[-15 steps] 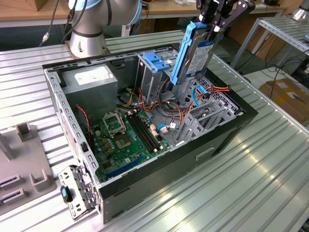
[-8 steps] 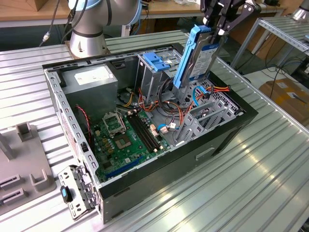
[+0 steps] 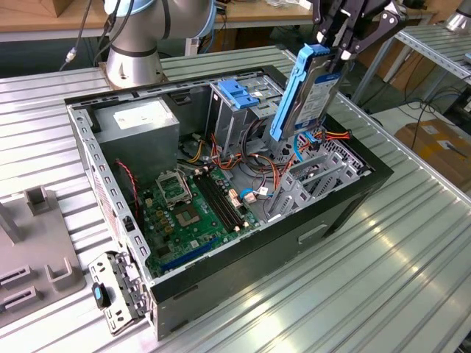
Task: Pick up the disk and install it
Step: 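Pick up the disk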
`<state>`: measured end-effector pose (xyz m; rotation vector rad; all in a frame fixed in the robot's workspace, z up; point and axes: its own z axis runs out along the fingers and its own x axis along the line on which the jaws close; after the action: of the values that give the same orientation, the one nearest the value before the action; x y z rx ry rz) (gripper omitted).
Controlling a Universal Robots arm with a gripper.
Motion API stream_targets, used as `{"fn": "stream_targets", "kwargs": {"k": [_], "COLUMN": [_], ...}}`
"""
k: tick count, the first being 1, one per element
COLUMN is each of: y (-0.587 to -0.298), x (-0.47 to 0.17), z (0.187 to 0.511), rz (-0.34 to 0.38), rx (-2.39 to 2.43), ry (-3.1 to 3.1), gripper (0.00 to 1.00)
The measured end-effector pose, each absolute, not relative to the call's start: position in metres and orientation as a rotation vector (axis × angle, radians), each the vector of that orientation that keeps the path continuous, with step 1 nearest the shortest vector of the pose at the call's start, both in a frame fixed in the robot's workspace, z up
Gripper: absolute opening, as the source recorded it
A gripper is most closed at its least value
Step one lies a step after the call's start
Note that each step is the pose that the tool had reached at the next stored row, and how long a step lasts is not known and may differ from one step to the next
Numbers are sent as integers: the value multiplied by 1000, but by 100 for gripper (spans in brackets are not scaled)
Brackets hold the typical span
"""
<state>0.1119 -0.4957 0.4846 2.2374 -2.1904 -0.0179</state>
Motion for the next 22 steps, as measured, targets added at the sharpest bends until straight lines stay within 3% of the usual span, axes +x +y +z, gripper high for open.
{"fn": "stream_targets", "kwargs": {"k": [7,22], "y": [-502,-557], "x": [112,114], "z": [489,489], "rz": [-16,-16], "rx": [2237,2236], "ry": [-2190,-2189], "gripper": [35,35]}}
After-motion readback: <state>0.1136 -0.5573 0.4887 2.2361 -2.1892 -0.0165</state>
